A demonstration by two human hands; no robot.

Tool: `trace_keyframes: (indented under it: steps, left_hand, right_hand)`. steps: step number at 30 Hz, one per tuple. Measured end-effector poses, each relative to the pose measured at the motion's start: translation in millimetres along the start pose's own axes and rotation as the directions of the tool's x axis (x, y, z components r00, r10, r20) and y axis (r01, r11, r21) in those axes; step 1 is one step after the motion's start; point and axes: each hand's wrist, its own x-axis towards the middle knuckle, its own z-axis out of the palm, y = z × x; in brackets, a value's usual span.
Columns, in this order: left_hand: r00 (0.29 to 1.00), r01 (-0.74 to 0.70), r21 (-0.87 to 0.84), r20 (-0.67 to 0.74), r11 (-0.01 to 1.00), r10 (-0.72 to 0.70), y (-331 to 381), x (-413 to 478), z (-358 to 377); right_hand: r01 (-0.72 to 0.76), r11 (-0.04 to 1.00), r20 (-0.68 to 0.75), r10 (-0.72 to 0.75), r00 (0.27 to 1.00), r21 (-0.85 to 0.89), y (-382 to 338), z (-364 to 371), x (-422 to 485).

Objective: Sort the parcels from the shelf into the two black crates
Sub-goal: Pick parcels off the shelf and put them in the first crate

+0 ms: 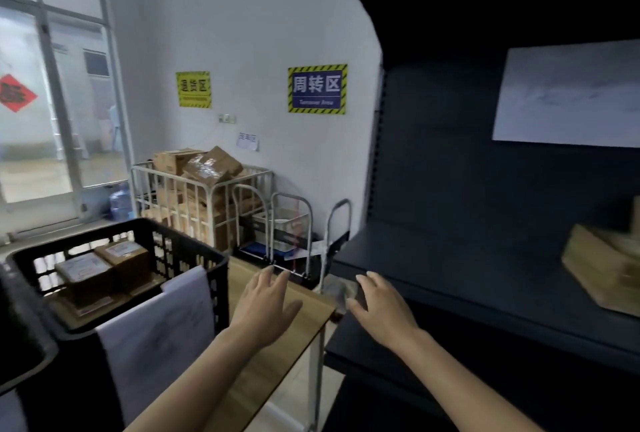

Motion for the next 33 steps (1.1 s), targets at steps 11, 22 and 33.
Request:
trace_keyframes:
  steps: [11,22,33]
  left_hand:
    - [0.983,-0.177,-0.052,0.048,0.983,0.180,179.8,29.3,58.3]
    - [0.942,-0.318,-0.116,0.076,0.941,0.328,361.2,33.8,114.8]
    - [0.910,-0.389,-0.175,0.078,0.904,0.407,459.6,51.9,130.8]
  right_hand:
    - [-0.169,0.985,-0.081,0.168,0.982,-0.011,153.4,-96.4,-66.3]
    - [-0.311,0.948,-0.127,0.301,0.945,-0.066,308.6,-187.9,-137.2]
    - [-0.367,0.930,-0.229,0.355,0.906,-0.009,387.4,-236.7,-172.6]
